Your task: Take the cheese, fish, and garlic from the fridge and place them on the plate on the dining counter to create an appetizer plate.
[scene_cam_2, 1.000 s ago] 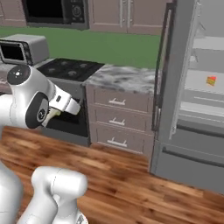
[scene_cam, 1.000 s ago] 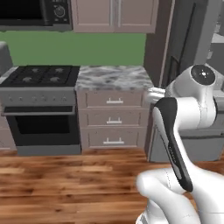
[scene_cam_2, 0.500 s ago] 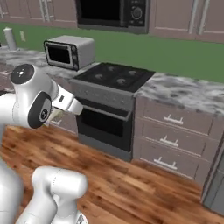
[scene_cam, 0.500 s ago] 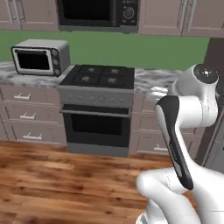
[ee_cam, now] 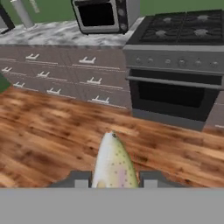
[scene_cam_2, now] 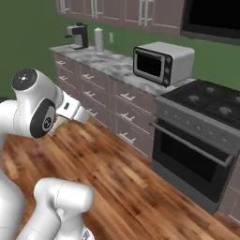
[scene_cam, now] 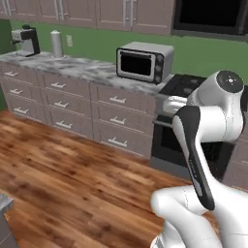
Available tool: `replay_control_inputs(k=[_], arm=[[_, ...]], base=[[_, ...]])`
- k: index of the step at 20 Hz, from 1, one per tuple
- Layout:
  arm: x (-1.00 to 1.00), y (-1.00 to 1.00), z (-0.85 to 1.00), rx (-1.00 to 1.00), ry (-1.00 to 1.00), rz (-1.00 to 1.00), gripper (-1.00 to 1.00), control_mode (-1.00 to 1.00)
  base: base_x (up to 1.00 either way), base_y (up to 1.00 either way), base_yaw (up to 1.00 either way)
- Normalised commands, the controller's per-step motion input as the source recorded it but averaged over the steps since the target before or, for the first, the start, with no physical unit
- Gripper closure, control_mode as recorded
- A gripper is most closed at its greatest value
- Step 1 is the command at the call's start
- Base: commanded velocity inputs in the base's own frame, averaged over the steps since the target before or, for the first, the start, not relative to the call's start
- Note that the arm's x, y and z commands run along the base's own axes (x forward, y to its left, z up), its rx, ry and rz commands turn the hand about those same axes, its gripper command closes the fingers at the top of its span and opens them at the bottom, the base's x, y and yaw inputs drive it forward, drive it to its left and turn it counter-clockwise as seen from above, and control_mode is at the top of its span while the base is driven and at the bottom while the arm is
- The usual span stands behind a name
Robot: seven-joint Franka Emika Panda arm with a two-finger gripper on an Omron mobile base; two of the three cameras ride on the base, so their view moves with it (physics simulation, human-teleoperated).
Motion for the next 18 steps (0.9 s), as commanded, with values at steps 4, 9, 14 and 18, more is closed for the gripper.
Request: replay_control_inputs(k=[4, 9, 14, 18], arm=[[0.00, 0.00, 0.00, 0.00, 0.00, 0.00, 1.00, 1.00], [0.00, 0.00, 0.00, 0.00, 0.00, 0.00, 1.00, 1.00], [0.00, 0.00, 0.00, 0.00, 0.00, 0.00, 1.00, 1.00], [0.00, 0.00, 0.00, 0.00, 0.00, 0.00, 1.00, 1.00]], base=[[0.92, 0.52, 0.54], [1.00, 0.00, 0.51], [1.00, -0.28, 0.54], [1.00, -0.25, 0.59]])
